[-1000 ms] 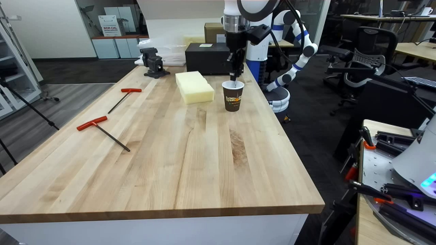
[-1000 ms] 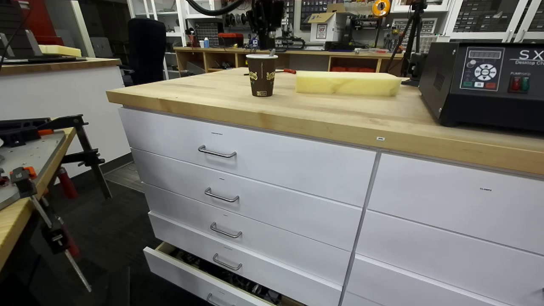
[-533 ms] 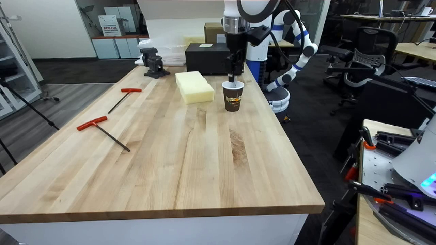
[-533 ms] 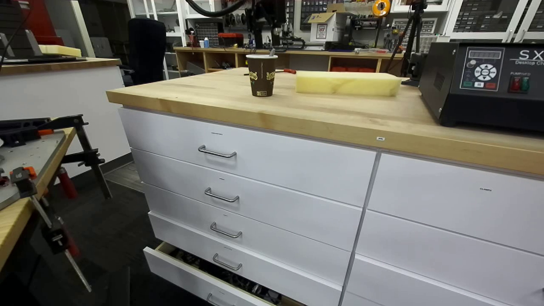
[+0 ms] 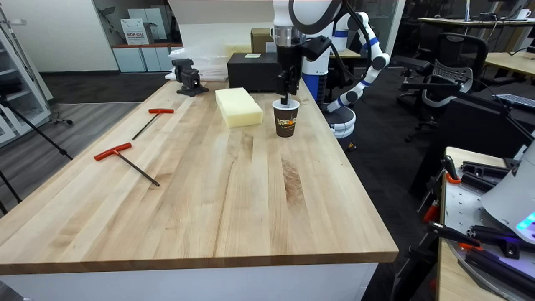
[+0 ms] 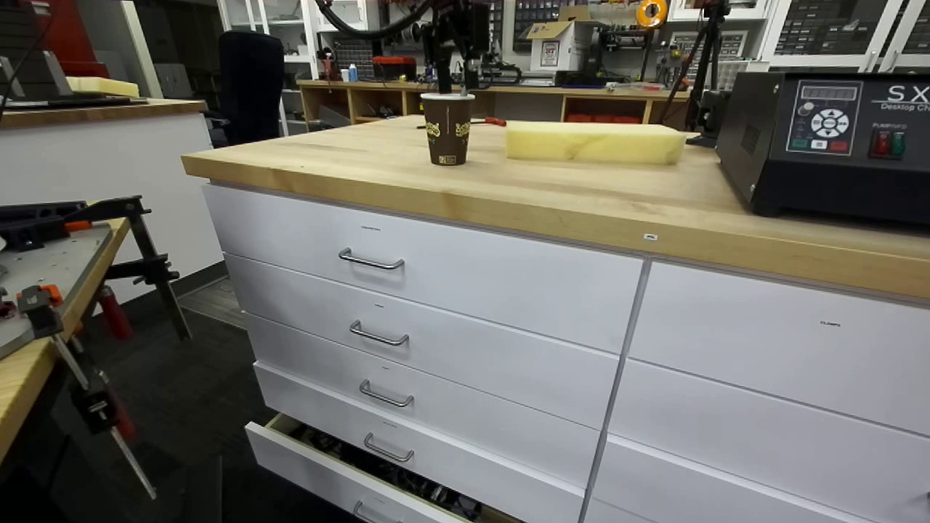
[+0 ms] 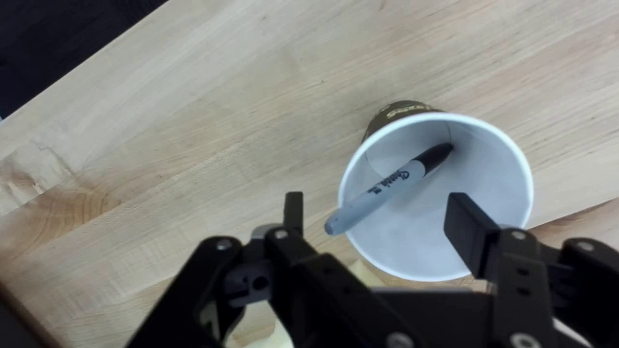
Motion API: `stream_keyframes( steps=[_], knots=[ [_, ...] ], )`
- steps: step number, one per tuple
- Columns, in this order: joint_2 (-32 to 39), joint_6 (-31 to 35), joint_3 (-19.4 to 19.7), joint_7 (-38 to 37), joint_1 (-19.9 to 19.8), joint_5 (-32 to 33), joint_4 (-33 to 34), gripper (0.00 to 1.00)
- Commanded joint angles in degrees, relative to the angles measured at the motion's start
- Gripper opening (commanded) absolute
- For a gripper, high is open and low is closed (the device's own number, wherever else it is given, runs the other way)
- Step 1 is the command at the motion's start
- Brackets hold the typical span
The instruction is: Pick the marker from the cup and put it on the table
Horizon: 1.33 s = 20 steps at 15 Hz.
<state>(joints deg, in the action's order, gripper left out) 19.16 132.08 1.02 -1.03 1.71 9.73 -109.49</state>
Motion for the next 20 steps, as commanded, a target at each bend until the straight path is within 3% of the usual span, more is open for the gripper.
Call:
stream_keyframes(
  steps=[1, 8, 20],
  knots=[
    [-0.2, -0.2, 0.0, 0.3, -0.1, -0.1, 0.2, 0.46],
    [-0.1, -0.5, 0.0, 0.3, 0.0, 0.1, 1.2, 0.03],
    [-0.4, -2.0, -0.1, 0.6, 0.2, 0.3, 3.1, 0.03]
  ],
)
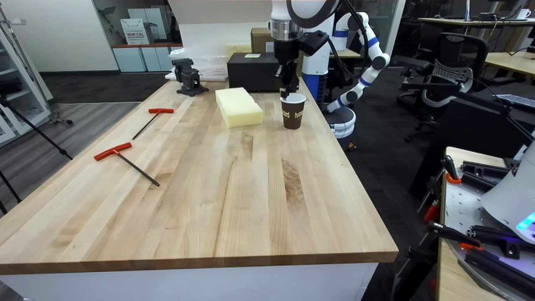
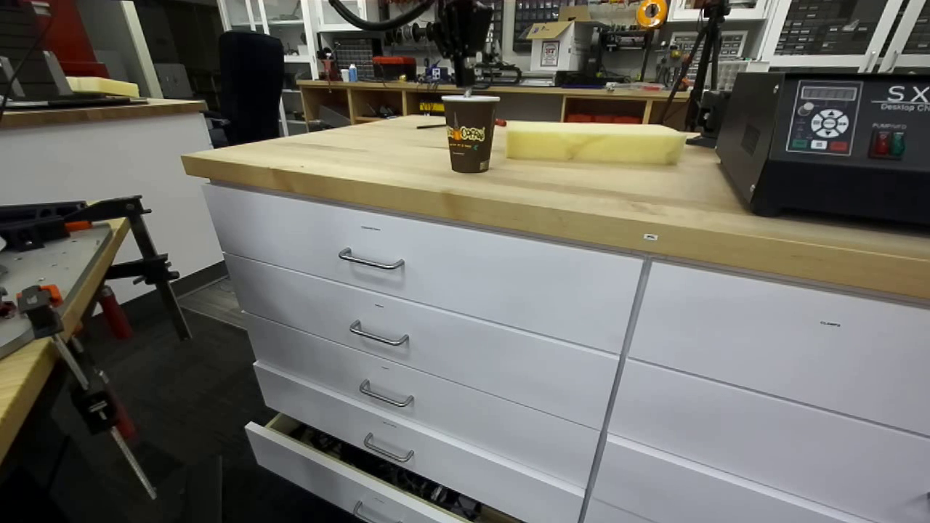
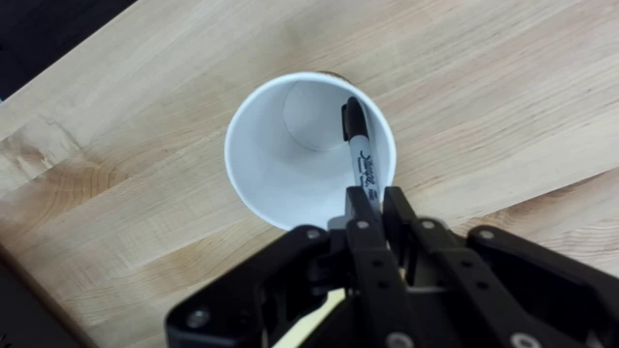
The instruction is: Pick the marker from the cup and put it on the table
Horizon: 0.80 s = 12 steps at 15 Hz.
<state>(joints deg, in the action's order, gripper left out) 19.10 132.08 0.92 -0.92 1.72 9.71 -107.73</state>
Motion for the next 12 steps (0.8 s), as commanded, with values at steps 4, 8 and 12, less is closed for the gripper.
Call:
stream_keyframes(
  steps=[4, 8, 12],
  knots=[
    [-0.9, -3.5, 0.2, 0.4, 0.7, 1.6, 2.7, 0.03],
    [-3.1, -5.8, 0.3, 0.3, 1.3, 4.1, 3.4, 0.03],
    [-5.3, -8.3, -0.8, 0.5, 1.8, 4.2, 4.8, 0.03]
  ],
)
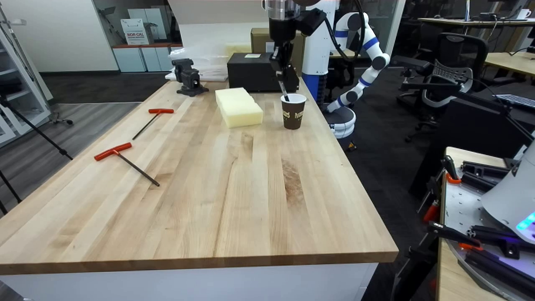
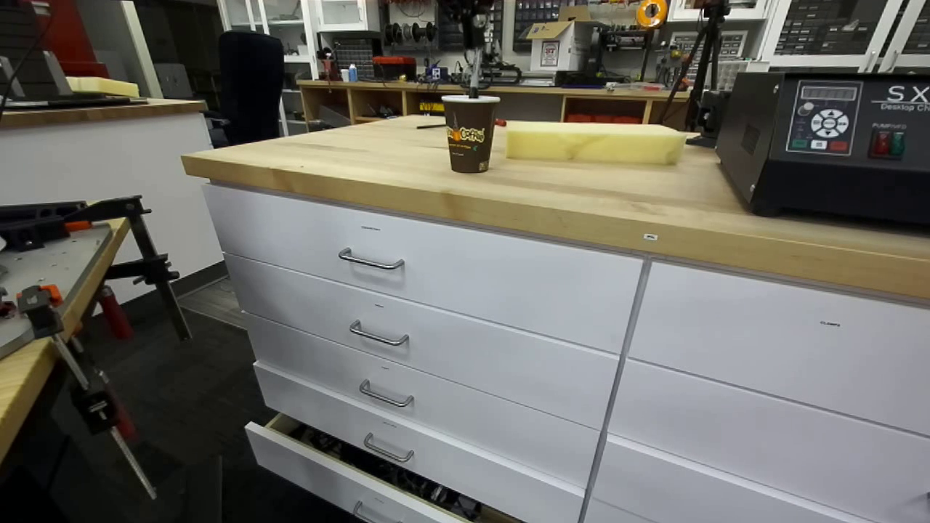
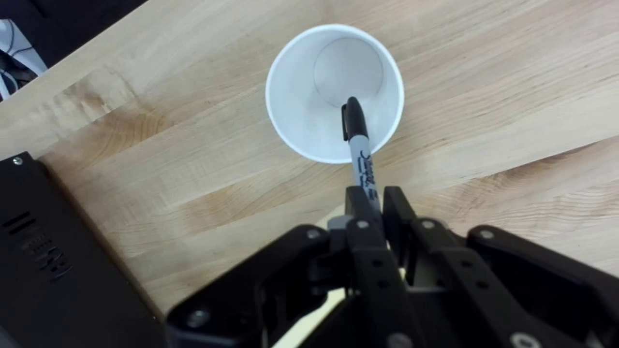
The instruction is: Pick the marker from the cup and put it on the table
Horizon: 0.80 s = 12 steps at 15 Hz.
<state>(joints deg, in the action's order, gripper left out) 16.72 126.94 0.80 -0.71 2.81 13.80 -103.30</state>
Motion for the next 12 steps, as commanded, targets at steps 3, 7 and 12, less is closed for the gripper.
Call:
stream_keyframes(
  steps=[3, 7, 12],
  knots=[
    [-4.7, -2.9, -3.5, 1.8, 1.2, -4.8, -0.5, 0.03],
    [-5.0, -1.7, -7.6, 3.0, 3.9, -8.6, -2.9, 0.03],
    [-3.7, -2.3, -11.4, 5.7, 5.7, -15.1, -3.6, 0.03]
  ],
)
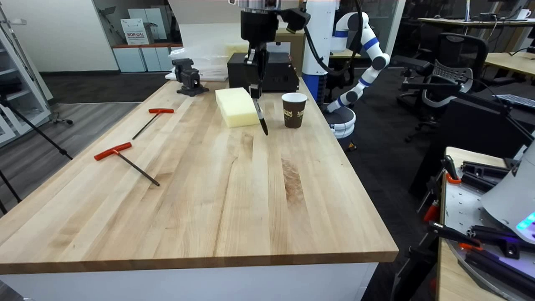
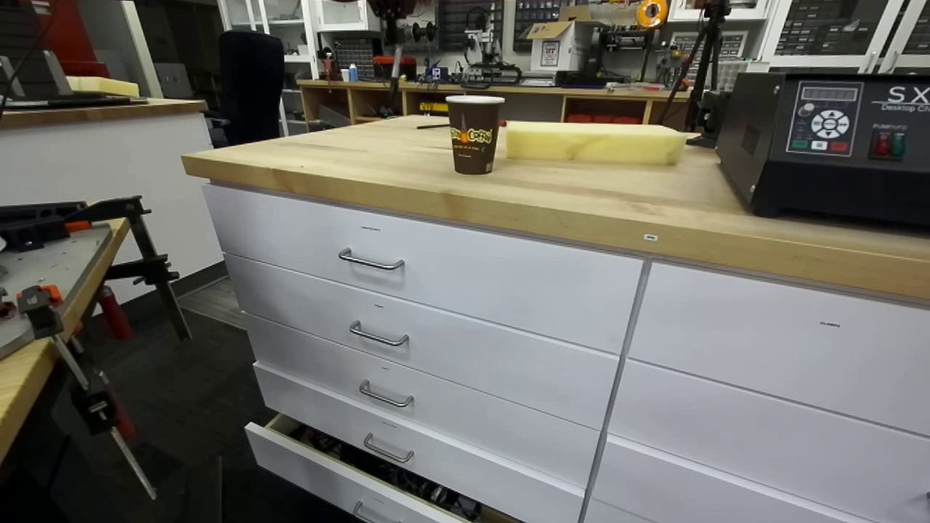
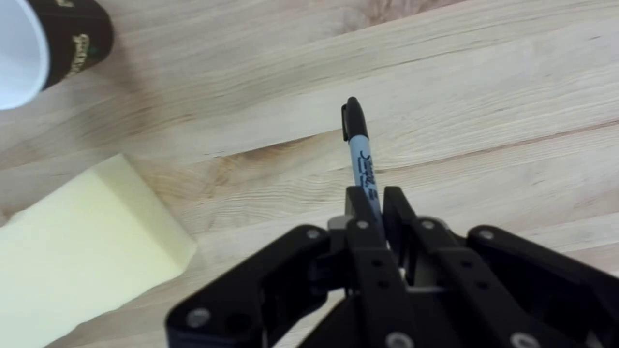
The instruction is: Pick the marker from the cup and put it on the table
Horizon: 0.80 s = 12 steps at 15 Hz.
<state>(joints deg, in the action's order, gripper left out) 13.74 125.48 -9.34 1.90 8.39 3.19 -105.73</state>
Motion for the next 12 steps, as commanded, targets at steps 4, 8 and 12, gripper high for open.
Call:
stream_keyframes(
  steps=[4, 8, 12],
  knots=[
    [0.4, -1.0, -3.0, 6.2, -0.2, -12.8, -1.2, 0.03],
    [0.6, -1.4, -4.3, 10.1, -0.1, -19.4, -0.9, 0.38],
    [-1.0, -0.8, -6.0, 13.6, 0.8, -21.5, -1.3, 0.64]
  ],
)
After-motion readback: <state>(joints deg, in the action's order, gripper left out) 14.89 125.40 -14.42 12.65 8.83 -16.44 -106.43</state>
